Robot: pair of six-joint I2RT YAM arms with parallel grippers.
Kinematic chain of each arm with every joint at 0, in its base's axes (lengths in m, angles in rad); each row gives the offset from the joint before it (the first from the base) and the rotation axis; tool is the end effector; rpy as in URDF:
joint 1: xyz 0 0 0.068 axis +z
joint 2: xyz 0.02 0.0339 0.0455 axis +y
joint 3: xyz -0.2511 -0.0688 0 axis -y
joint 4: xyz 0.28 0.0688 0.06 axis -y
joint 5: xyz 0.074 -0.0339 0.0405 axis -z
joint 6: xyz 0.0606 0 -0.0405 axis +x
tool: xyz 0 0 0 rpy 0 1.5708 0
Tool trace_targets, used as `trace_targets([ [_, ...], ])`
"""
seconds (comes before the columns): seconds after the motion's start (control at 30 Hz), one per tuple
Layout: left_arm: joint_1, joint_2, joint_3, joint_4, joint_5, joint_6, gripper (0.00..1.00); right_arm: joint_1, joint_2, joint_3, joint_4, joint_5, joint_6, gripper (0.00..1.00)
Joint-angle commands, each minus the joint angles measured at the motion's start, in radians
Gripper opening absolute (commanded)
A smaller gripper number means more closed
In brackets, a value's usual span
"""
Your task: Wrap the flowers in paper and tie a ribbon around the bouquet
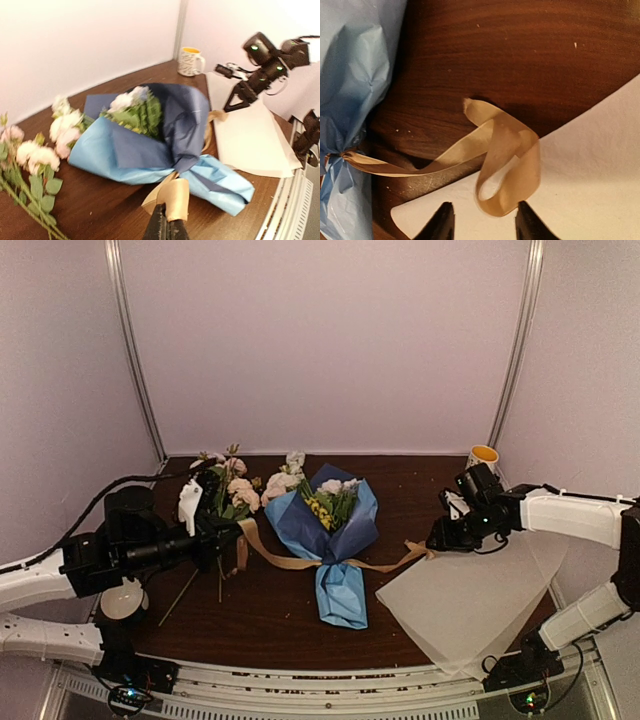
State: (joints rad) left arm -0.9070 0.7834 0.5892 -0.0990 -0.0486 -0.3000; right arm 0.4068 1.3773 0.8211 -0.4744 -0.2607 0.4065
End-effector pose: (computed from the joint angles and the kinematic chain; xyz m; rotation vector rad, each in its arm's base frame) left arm 0.1608 -0.2008 0.2567 0.5462 1.8612 -0.7786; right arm 0.2779 0.1368 0.1494 -0.0977 2.6806 0.6163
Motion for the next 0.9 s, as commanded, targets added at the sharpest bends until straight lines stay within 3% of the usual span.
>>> trace_targets([
  [0.0,-0.120,0.086,0.170,0.064,0.000,0.198,0.00,0.045,-0.082,0.060,-0.080,0.067,-0.041,0.51],
  [0.2,-0.176,0.181,0.274,0.094,0.084,0.253,0.00,0.246,-0.179,0.103,0.018,0.084,-0.150,0.74],
  [0.3,-0.192,0.207,0.306,0.101,0.092,0.267,0.00,0.409,-0.159,0.110,0.166,-0.001,-0.183,0.76],
  [0.47,-0.201,0.236,0.331,0.108,0.102,0.277,0.00,0.565,-0.006,0.187,0.344,-0.068,-0.196,0.70],
  [0.63,-0.204,0.240,0.337,0.100,0.084,0.278,0.00,0.617,0.141,0.286,0.404,-0.090,-0.196,0.66],
  [0.87,-0.204,0.230,0.329,0.096,0.061,0.279,0.00,0.617,0.219,0.298,0.486,-0.086,-0.159,0.43],
])
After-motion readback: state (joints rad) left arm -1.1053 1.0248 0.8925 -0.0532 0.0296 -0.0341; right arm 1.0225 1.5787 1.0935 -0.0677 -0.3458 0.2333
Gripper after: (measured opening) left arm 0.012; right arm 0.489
